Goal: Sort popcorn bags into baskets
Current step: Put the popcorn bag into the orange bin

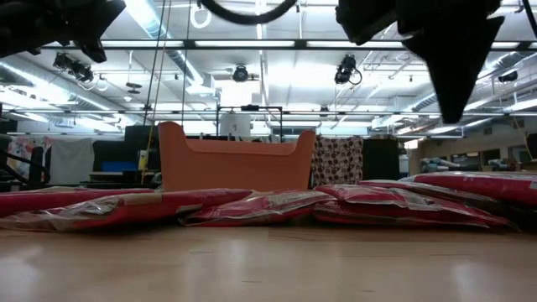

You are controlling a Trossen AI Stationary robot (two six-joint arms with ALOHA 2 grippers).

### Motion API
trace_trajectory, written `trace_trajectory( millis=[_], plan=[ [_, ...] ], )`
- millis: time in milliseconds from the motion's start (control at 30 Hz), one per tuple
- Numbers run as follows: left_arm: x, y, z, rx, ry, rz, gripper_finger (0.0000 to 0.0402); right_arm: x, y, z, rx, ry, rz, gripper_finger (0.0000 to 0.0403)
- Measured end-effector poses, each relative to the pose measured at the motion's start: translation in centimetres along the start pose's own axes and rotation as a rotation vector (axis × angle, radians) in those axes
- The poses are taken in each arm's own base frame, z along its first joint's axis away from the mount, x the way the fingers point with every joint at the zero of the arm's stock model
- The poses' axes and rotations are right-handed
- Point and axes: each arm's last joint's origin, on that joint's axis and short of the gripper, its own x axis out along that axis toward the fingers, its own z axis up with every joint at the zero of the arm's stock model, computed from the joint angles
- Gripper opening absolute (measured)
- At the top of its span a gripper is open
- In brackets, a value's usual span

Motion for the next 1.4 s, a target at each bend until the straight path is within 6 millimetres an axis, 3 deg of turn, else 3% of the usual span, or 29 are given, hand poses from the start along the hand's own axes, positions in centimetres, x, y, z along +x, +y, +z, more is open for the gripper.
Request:
trace_trajectory(
  millis=[200,433,667,1100,1400],
  plan=[
    [0.0,0.0,-0.3,-0.074,0.033,-0.004,0.0124,0.4,2.7,-0.9,0.148,0.068,-0.013,0.0223],
    [0.0,-0.1,-0.7,-0.133,0.07,-0.003,0.0124,2.4,4.9,-2.1,0.246,0.161,-0.053,0.0223],
    [0.0,-0.1,-0.8,-0.13,0.08,-0.004,0.0124,3.0,5.4,-2.4,0.309,0.11,-0.088,0.0223],
    [0.0,-0.1,-0.9,-0.123,0.095,-0.003,0.0124,5.1,7.2,-2.7,0.228,0.07,-0.146,0.0223],
    [0.0,-0.1,-1.0,-0.122,0.097,-0.003,0.0123,6.0,7.0,-3.1,0.226,0.122,-0.178,0.0211]
  ],
)
